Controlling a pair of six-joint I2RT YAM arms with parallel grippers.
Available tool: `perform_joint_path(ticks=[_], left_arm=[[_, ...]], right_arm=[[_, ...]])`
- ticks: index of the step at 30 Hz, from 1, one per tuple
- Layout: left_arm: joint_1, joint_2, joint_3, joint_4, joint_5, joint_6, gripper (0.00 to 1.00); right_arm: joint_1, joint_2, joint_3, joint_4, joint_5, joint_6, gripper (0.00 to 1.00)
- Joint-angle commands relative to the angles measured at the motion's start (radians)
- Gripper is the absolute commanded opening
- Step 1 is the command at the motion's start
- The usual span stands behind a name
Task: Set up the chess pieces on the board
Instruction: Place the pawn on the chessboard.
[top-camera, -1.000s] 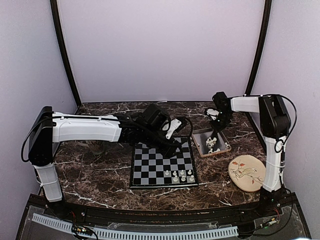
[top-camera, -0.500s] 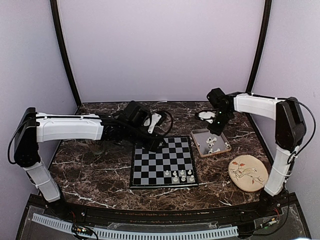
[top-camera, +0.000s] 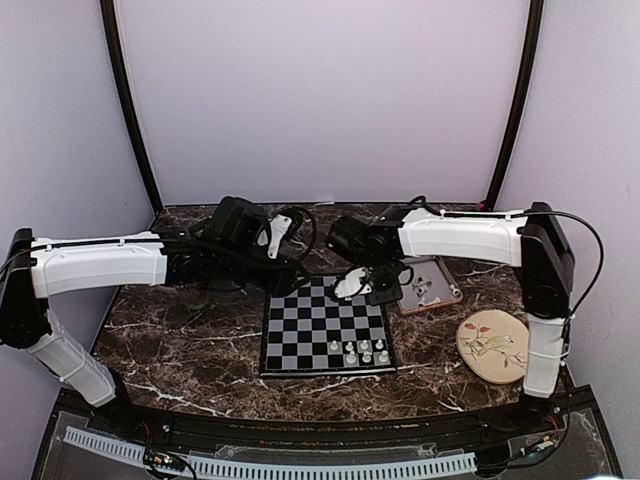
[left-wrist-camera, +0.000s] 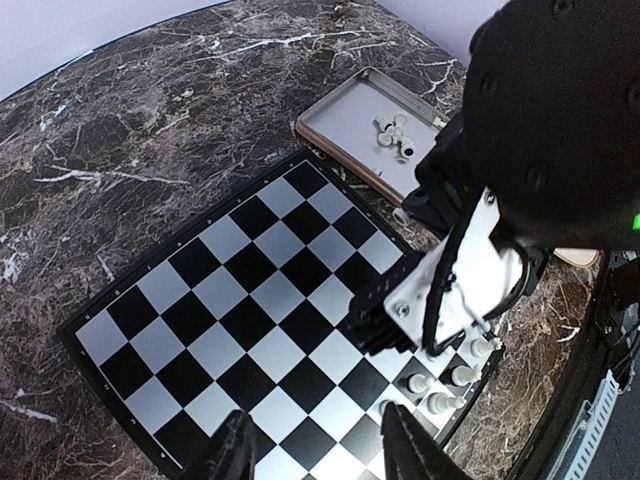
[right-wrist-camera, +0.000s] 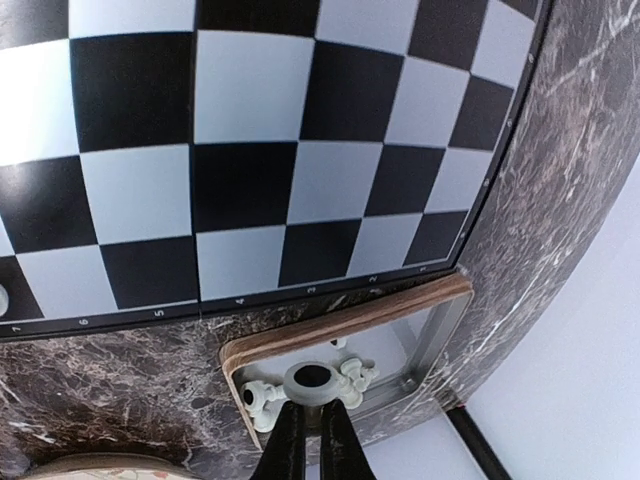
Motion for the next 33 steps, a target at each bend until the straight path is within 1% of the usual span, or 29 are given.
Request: perform_joint_path(ticks=[1, 3, 10, 21, 23, 28, 33], left_arm=[[-0.001, -0.064, -0.037, 0.021, -0.019, -0.017, 0.46], [-0.001, -0.078, -0.049, 0.024, -0.017, -0.021, 0.46], [-0.001, -0.111, -0.099, 0.053, -0.007, -0.037, 0.46], [-0.001, -0.12, -0.135, 0.088, 0.011, -0.055, 0.46], [-0.001, -0.118, -0.139, 0.094, 0.019, -0.059, 0.46], [-0.001, -0.115, -0.143, 0.101, 0.026, -0.06, 0.46], [-0.001, -0.109, -0.137, 0.096, 0.023, -0.054, 0.46]], right_arm=[[0.069, 0.084, 0.105, -0.088, 0.13, -0.061, 0.04], [0.098, 0.126, 0.144, -0.118, 0.159, -0.071, 0.04], [0.141, 0.227, 0.223, -0.157, 0.218, -0.113, 0.04], [0.189, 0.313, 0.262, -0.202, 0.232, -0.138, 0.05], [0.192, 0.325, 0.271, -0.2, 0.229, -0.139, 0.08], [0.192, 0.328, 0.31, -0.183, 0.19, -0.14, 0.18], [0.191, 0.298, 0.32, -0.183, 0.166, -0.14, 0.2]])
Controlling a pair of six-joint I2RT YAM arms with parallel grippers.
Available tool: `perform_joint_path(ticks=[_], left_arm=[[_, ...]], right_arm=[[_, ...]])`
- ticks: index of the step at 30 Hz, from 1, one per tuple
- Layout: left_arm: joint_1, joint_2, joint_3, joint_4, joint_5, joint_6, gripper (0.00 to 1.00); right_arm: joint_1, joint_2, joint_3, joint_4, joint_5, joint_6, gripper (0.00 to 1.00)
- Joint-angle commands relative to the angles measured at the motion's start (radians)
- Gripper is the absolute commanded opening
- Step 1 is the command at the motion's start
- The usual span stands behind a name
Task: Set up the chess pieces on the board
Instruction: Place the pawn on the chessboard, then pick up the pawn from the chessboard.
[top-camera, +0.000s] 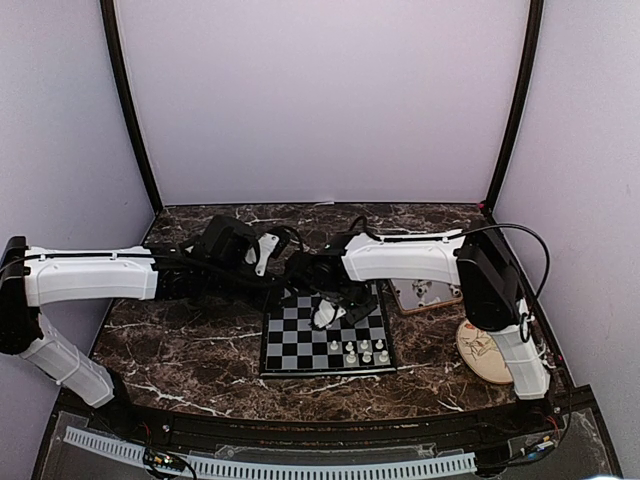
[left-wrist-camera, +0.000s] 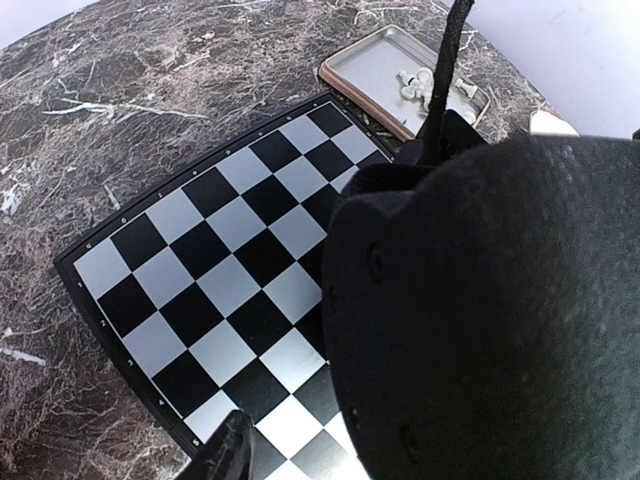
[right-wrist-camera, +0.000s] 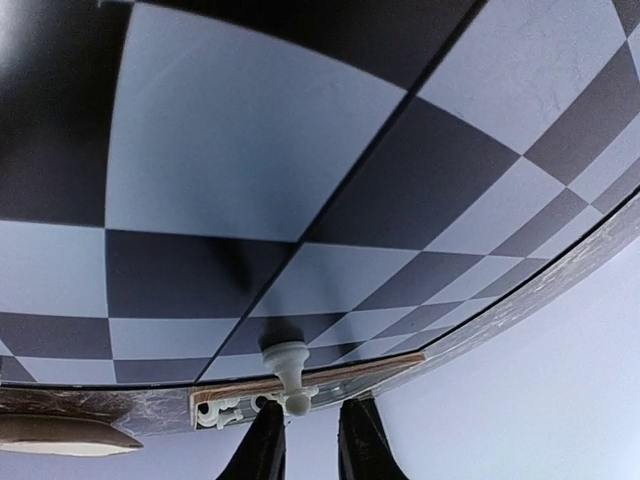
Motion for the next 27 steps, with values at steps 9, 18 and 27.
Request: perform_joint_path(ticks=[9, 18, 27], left_arm=[[-0.003, -0.024, 0.101, 0.002, -0.026, 0.058, 0.46], [-0.004, 0.135, 0.317, -0.102, -0.013, 0.141, 0.45], [-0.023, 0.435, 0.584, -0.198, 0.123, 0.24, 0.44]], right_arm=[[-0.066, -0.192, 0.024, -0.005, -0.27, 0.086, 0.22], [-0.358, -0.553, -0.329, 0.284, -0.744, 0.262, 0.22], [-0.655, -0.937, -0.816, 0.764, -1.082, 0.578, 0.23]])
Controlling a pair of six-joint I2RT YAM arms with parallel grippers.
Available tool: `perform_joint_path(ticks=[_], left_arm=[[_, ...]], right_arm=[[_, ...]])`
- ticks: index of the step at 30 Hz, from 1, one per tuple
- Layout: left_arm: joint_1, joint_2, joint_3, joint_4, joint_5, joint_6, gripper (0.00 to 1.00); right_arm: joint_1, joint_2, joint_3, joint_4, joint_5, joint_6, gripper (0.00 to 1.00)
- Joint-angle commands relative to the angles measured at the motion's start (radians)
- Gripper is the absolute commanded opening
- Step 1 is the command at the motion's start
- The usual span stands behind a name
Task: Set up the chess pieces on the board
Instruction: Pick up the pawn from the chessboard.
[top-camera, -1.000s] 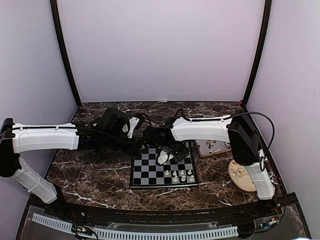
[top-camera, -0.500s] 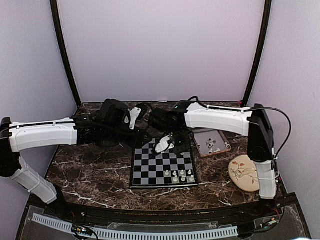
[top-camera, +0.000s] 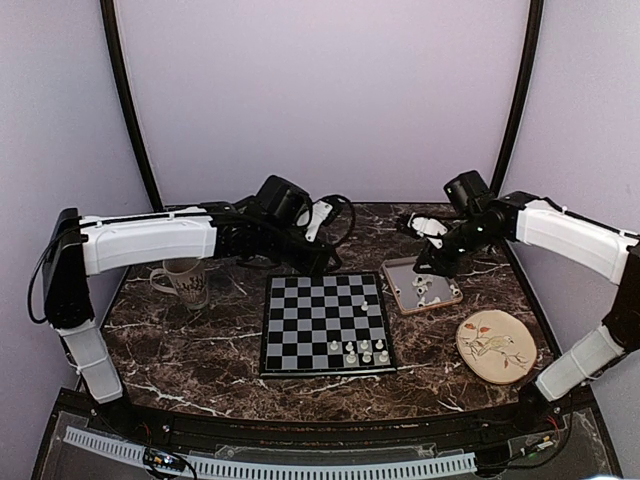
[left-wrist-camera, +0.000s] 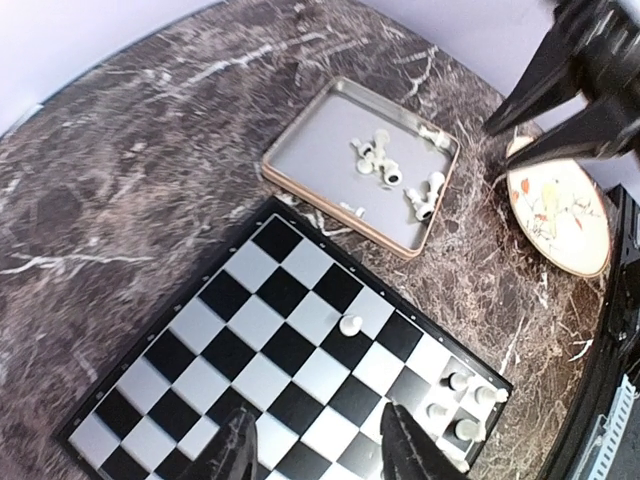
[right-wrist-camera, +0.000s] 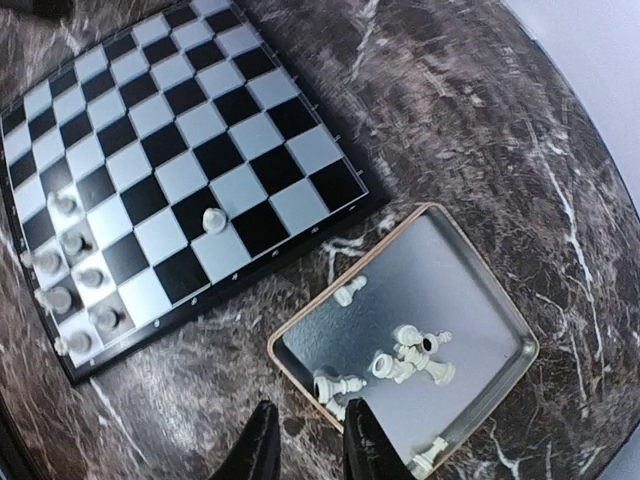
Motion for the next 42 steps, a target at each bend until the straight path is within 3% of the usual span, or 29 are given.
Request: perform_joint_path(ticks=[1, 6, 16, 25, 36, 42], left_arm=[[-0.025, 0.138, 0.147, -0.101, 0.08, 0.082, 0.43], [-0.059, 0.331, 0.335, -0.169, 0.077, 0.13, 0.43], [-0.082, 0.555, 0.571, -0.269, 0.066, 0.144, 0.43], [-0.085, 0.587, 0.582, -0.318, 0.011, 0.138, 0.39], [-0.087, 0.586, 0.576, -0.353, 0.025, 0.134, 0.2], [-0.087, 0.587, 0.581, -0.339, 0.033, 0.132, 0.17]], right_arm=[[-0.112, -0.164, -0.181, 0.351, -0.246, 0.239, 0.24], [-0.167, -0.275, -0.245, 0.421, -0.148, 0.252, 0.26], [-0.218, -0.288, -0.284, 0.428, -0.239, 0.268, 0.28], [-0.22, -0.269, -0.289, 0.421, -0.23, 0.245, 0.28], [-0.22, -0.261, -0.291, 0.415, -0.228, 0.23, 0.28], [-0.22, -0.254, -0.292, 0.412, -0.229, 0.224, 0.28]])
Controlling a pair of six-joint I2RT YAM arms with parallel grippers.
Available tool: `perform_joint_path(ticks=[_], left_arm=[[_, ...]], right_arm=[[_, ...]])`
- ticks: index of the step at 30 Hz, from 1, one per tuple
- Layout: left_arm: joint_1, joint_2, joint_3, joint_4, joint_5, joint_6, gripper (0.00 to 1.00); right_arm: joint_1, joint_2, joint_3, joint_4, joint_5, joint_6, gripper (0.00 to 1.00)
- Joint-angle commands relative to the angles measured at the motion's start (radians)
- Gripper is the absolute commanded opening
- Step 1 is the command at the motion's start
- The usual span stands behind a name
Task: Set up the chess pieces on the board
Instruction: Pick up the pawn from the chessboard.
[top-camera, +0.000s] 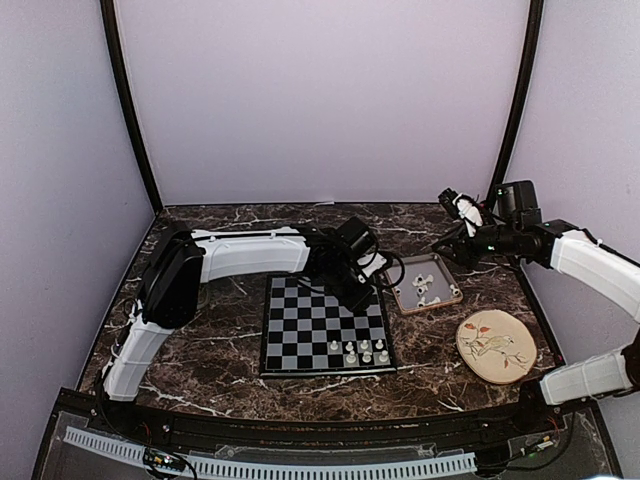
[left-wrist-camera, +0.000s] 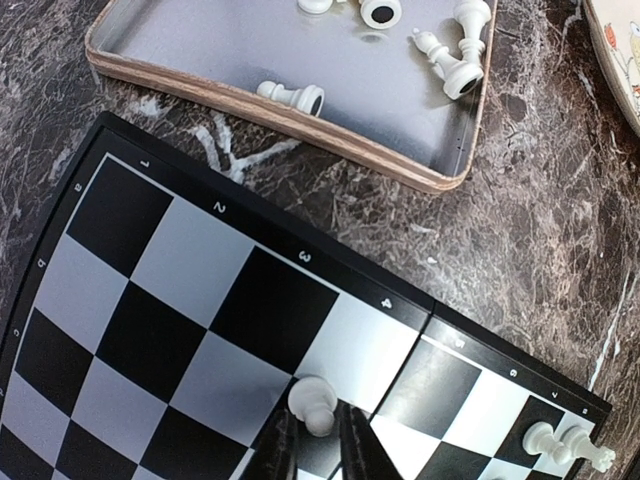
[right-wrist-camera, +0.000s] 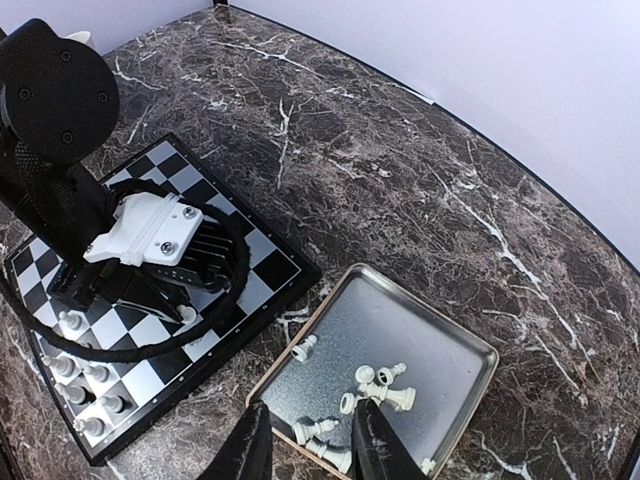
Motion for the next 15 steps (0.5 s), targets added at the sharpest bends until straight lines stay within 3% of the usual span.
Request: perform_joint_path(ticks=[1, 15], left_arm=[[-0.006, -0.004, 0.025, -0.012, 0.006, 0.003, 0.17], [-0.004, 0.002, 0.032, 0.015, -0.002, 0.008, 0.13]], right_arm=[[-0.005, 0.01, -0.011, 0.027, -0.003, -0.013, 0.28], [-0.005, 0.025, -0.009, 0.016, -0.007, -0.023, 0.28]])
